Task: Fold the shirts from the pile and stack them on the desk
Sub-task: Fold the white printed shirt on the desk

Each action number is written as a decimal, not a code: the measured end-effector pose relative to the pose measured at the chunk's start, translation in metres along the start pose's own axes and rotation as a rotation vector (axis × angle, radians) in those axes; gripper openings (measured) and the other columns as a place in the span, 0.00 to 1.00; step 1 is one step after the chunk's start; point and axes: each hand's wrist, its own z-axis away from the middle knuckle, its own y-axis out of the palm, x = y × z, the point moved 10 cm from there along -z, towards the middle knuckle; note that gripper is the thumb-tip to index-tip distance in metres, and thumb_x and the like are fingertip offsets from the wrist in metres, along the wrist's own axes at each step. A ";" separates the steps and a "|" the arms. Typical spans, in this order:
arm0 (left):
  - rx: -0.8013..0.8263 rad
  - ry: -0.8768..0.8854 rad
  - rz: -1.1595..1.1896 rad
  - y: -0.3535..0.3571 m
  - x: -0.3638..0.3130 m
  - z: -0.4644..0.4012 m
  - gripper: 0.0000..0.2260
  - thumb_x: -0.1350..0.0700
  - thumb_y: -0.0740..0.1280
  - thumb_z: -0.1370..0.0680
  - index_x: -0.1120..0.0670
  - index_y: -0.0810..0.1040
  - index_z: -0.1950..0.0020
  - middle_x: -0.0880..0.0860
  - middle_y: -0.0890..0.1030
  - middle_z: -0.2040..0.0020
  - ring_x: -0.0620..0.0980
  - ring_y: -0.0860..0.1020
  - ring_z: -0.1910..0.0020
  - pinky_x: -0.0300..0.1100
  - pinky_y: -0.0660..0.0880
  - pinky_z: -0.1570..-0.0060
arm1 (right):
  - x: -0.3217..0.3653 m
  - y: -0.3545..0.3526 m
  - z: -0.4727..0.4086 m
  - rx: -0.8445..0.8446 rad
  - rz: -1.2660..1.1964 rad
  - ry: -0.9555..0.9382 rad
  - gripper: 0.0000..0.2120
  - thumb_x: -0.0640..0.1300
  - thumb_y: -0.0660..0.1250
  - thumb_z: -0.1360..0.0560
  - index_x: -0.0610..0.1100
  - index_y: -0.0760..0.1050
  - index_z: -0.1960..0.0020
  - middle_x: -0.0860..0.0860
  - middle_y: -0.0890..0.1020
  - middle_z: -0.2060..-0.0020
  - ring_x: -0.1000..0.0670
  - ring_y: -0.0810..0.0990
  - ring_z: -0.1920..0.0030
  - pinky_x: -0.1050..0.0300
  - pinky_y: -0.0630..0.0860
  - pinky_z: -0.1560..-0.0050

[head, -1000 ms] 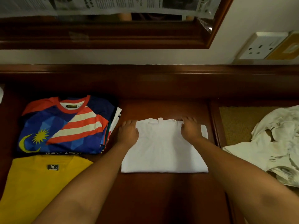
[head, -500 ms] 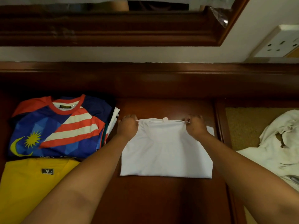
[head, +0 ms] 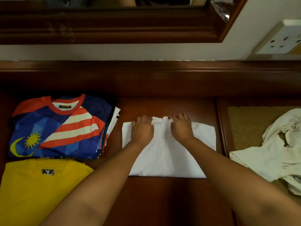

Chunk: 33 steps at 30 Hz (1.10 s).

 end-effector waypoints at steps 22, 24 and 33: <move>-0.050 -0.006 0.204 0.001 0.029 0.023 0.22 0.54 0.64 0.21 0.51 0.67 0.27 0.53 0.63 0.25 0.54 0.58 0.25 0.50 0.57 0.27 | -0.045 0.015 0.054 -0.083 -0.011 -0.057 0.24 0.57 0.49 0.20 0.49 0.67 0.28 0.44 0.67 0.28 0.40 0.63 0.28 0.39 0.62 0.31; -0.112 -0.176 0.210 0.002 0.055 0.059 0.23 0.51 0.65 0.22 0.52 0.67 0.27 0.55 0.65 0.26 0.56 0.62 0.27 0.52 0.64 0.31 | -0.086 0.007 0.076 -0.176 -0.159 0.203 0.23 0.52 0.56 0.21 0.43 0.68 0.30 0.41 0.70 0.31 0.39 0.66 0.31 0.40 0.64 0.33; 0.029 -0.809 0.766 0.060 0.108 0.134 0.25 0.46 0.68 0.24 0.55 0.68 0.30 0.56 0.74 0.34 0.58 0.75 0.38 0.53 0.75 0.43 | -0.146 0.013 0.143 -0.036 -0.456 0.837 0.35 0.53 0.69 0.25 0.37 0.59 0.27 0.37 0.68 0.32 0.35 0.68 0.33 0.41 0.69 0.38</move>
